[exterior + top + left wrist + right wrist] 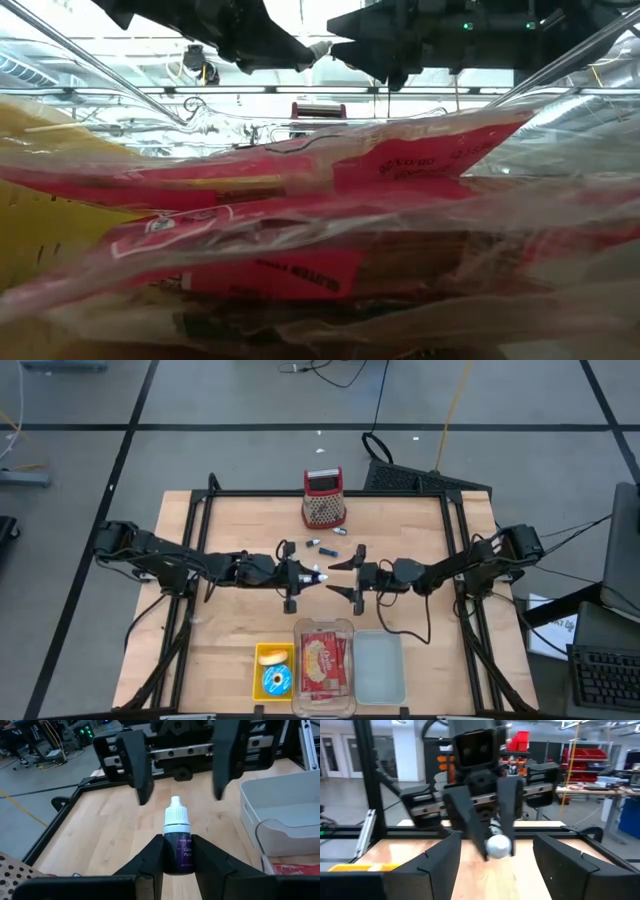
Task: Pick & Place Food Item
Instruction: Put the purple food coloring bottle into the gray bin
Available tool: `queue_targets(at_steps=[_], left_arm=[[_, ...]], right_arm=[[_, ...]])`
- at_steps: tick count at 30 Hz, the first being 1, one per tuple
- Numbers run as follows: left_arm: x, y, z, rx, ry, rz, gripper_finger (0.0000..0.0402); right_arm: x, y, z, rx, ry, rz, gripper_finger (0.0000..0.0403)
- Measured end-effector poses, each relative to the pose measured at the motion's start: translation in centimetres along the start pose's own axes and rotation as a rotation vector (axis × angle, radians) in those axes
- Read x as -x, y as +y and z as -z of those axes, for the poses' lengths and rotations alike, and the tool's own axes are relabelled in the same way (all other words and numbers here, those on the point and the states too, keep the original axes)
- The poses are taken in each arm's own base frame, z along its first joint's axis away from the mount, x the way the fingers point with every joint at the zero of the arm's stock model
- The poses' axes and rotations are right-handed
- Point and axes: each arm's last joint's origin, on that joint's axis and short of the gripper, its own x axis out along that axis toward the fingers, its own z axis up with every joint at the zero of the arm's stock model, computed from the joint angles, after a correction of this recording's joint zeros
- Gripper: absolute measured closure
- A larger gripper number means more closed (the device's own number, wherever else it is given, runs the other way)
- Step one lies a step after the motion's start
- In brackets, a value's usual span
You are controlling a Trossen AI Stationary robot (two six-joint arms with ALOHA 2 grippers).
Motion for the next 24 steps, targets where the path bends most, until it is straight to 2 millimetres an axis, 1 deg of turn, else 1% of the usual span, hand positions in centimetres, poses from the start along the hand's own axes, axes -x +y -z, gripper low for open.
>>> queue_targets(at_steps=[4,7,14,24], left_arm=[[0.0,0.0,0.0,0.001,-0.003,0.0,0.0314],[0.0,0.0,-0.1,0.002,-0.007,-0.001,0.0314],[0.0,0.0,-0.3,0.017,-0.031,0.023,0.0314],[-1.2,-0.3,0.2,0.015,-0.059,0.04,0.0314]], right_arm=[[-0.1,-0.4,0.0,-0.016,0.0,0.012,0.0185],[-0.1,-0.5,0.0,-0.036,-0.002,-0.033,0.0195],[-0.1,-0.6,0.0,-0.048,-0.002,-0.047,0.0206],[-0.1,-0.6,0.1,-0.045,0.007,-0.048,0.0221]])
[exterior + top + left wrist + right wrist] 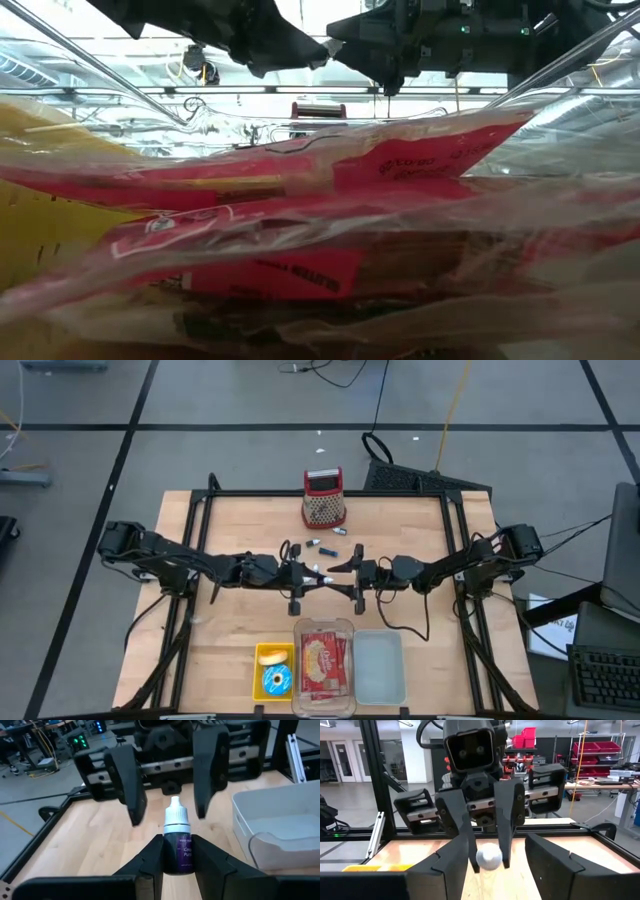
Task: Pick & Place Food Item
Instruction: Put the purple food coloring bottle into the gray bin
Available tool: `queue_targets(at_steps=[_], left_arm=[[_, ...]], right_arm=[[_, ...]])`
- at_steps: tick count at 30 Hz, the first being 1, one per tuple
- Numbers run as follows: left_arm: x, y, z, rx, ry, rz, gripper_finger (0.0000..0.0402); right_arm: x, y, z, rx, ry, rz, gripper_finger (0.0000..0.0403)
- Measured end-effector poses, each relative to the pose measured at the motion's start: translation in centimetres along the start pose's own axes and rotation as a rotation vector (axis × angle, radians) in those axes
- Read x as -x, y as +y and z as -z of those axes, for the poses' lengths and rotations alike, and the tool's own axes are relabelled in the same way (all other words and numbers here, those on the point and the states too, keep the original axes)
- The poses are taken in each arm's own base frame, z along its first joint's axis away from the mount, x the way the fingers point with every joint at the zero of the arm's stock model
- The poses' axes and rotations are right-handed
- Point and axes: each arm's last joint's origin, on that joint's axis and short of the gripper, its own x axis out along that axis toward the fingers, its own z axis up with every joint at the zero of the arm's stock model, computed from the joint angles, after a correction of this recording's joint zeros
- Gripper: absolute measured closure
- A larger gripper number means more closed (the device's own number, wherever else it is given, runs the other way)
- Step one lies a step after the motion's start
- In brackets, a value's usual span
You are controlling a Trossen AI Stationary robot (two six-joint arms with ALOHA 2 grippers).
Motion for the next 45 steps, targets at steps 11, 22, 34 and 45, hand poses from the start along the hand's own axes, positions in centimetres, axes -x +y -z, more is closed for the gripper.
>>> queue_targets(at_steps=[11,22,34,45], left_arm=[[0.01,0.1,-0.24,0.005,-0.024,-0.006,0.0314],[0.01,0.1,-0.22,0.012,-0.022,-0.008,0.0314],[0.02,0.1,-0.2,0.046,-0.019,-0.006,0.0314],[0.04,-0.09,-0.27,0.176,-0.026,0.01,0.0231]], right_arm=[[0.0,0.0,0.22,0.002,0.021,-0.002,0.027],[0.01,0.02,0.23,0.003,0.022,-0.004,0.0342],[0.02,0.04,0.17,0.009,0.015,-0.005,0.0353],[0.02,0.05,0.1,0.01,0.008,-0.005,0.0353]])
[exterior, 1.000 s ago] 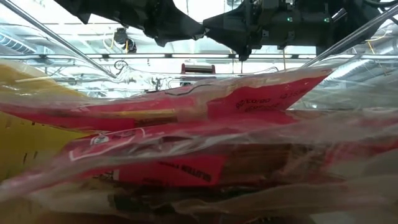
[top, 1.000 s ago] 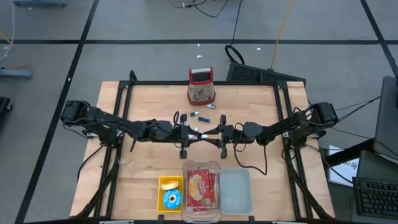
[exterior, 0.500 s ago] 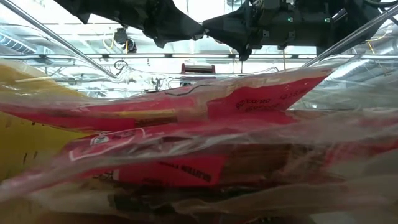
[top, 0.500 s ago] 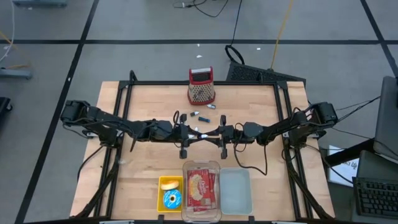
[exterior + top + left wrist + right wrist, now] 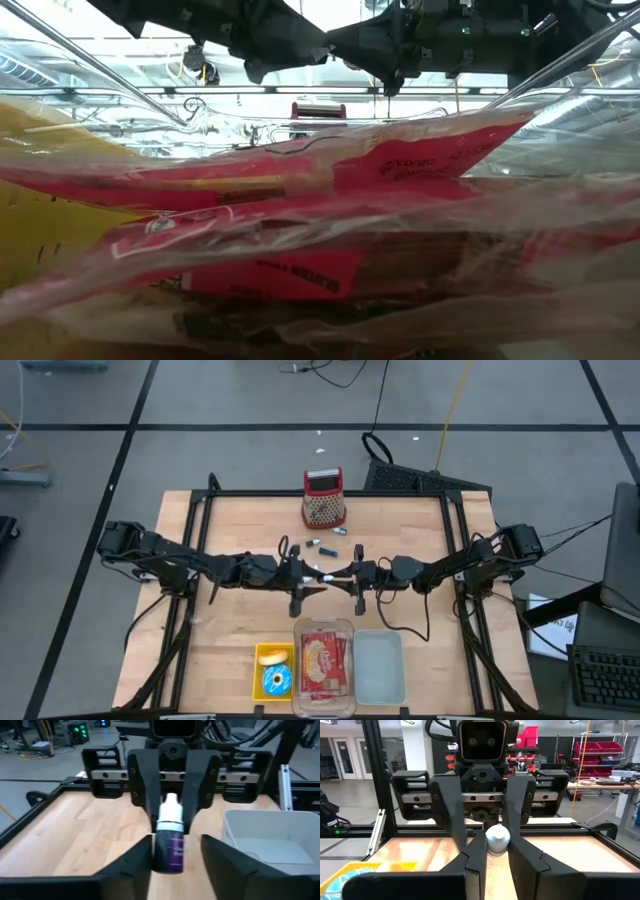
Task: Pick & Place Food Item
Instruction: Put the purple food coloring bottle into the gray bin
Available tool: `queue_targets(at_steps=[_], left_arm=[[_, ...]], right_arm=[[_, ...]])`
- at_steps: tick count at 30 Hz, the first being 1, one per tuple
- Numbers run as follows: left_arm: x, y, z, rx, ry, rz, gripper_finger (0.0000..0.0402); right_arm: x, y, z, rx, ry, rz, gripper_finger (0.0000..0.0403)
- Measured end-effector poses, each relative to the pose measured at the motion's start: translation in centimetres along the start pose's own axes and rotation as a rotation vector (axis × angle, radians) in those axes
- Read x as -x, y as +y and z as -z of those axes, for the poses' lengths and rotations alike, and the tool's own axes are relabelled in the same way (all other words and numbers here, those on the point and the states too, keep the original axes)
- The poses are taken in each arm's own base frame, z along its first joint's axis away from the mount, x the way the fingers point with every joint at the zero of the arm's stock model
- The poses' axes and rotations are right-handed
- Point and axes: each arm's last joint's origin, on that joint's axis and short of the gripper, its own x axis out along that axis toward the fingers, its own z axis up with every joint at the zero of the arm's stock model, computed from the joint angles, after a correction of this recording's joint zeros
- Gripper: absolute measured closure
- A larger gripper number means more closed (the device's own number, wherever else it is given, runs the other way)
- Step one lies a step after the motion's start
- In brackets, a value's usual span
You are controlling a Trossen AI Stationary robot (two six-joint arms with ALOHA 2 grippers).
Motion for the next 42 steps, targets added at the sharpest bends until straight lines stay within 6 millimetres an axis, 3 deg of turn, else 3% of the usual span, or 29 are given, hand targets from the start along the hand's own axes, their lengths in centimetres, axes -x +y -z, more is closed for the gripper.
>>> queue_targets(at_steps=[7,15,20,29,32,37,42], left_arm=[[0.1,-0.2,0.0,0.021,0.004,0.035,0.0129],[2.8,-0.5,-2.0,0.023,-0.016,0.055,0.0074],[4.2,-0.4,-2.7,0.051,-0.008,0.058,0.0061],[3.6,-0.5,-1.9,0.065,0.035,0.032,0.0069],[3.3,-0.5,-1.7,0.081,0.04,0.02,0.0072],[3.0,-0.6,-1.3,0.096,0.059,0.018,0.007],[3.0,-0.6,-1.4,0.104,0.053,0.018,0.0072]], right_arm=[[0.0,0.0,0.0,0.0,0.002,0.0,0.0353],[0.8,1.2,-1.9,0.017,-0.026,-0.155,0.0353],[2.1,2.8,-2.9,-0.009,0.057,-0.331,0.0353],[5.7,7.0,-3.7,-0.144,0.313,-0.565,0.0353],[6.8,8.6,-3.0,-0.171,0.429,-0.591,0.0353],[8.7,11.3,-0.7,-0.032,0.604,-0.525,0.0353],[9.0,12.8,1.1,0.022,0.659,-0.523,0.0353]])
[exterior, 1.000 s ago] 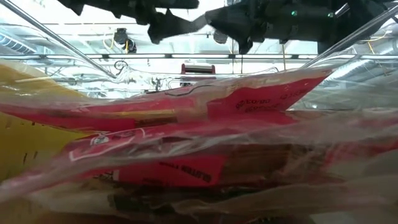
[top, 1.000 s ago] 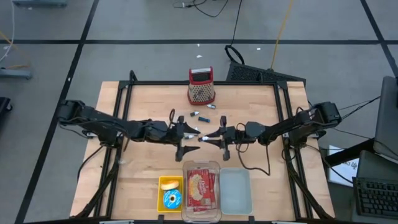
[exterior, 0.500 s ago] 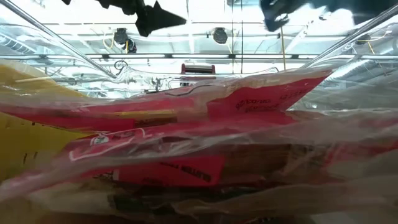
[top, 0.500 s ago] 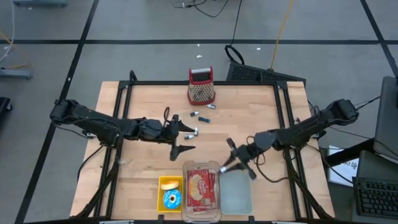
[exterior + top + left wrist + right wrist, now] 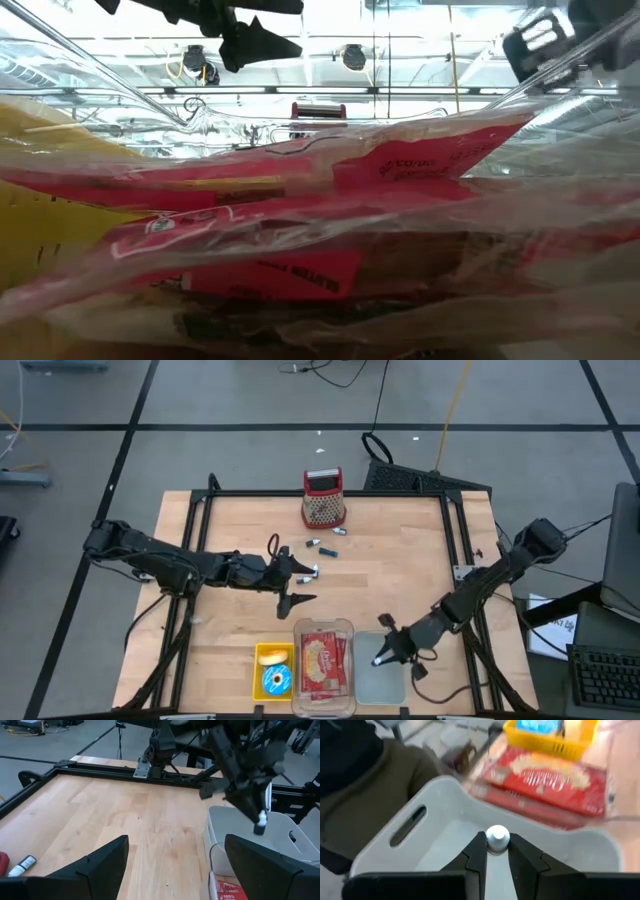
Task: Pick & Place Food Item
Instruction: Put the purple food coloring bottle into the gray bin, then put the bottom black food coloring bottle into the gray bin
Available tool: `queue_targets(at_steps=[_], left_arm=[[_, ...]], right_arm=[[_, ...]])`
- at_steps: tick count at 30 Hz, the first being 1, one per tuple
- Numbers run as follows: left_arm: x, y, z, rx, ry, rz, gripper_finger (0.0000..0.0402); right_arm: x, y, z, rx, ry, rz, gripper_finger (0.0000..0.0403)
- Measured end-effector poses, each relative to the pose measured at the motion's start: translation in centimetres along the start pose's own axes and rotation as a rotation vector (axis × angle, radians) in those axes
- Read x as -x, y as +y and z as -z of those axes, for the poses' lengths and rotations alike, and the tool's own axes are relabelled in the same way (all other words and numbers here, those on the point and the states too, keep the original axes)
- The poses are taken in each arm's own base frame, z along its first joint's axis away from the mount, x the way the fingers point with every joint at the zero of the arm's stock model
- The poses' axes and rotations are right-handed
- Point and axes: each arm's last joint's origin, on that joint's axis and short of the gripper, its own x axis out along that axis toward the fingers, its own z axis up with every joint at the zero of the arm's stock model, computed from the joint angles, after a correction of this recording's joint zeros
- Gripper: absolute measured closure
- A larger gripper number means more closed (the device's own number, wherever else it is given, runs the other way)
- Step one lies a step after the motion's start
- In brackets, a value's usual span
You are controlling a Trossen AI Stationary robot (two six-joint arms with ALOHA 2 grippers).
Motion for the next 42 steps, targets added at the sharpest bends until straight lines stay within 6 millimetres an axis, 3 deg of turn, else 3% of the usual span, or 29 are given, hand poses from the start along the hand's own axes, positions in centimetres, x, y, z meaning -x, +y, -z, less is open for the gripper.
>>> queue_targets(at_steps=[10,21,27,36,42], left_arm=[[0.0,0.0,0.0,0.001,-0.004,-0.001,0.0087],[0.0,0.0,0.0,0.001,-0.004,-0.001,0.0078],[0.0,0.0,0.0,0.001,-0.004,-0.001,0.0078],[-0.1,0.0,0.1,0.004,0.008,-0.003,0.0078],[-2.0,0.1,2.7,0.027,0.148,-0.028,0.0078]], right_arm=[[-2.2,-0.6,2.4,-0.008,0.145,0.036,0.0348],[-2.3,-0.7,2.4,-0.045,0.148,0.043,0.0268],[-2.2,-0.7,2.1,-0.044,0.121,0.039,0.0247],[0.8,-0.4,-0.8,0.021,-0.052,0.019,0.025],[3.6,-0.5,-3.0,0.173,-0.217,0.146,0.0252]])
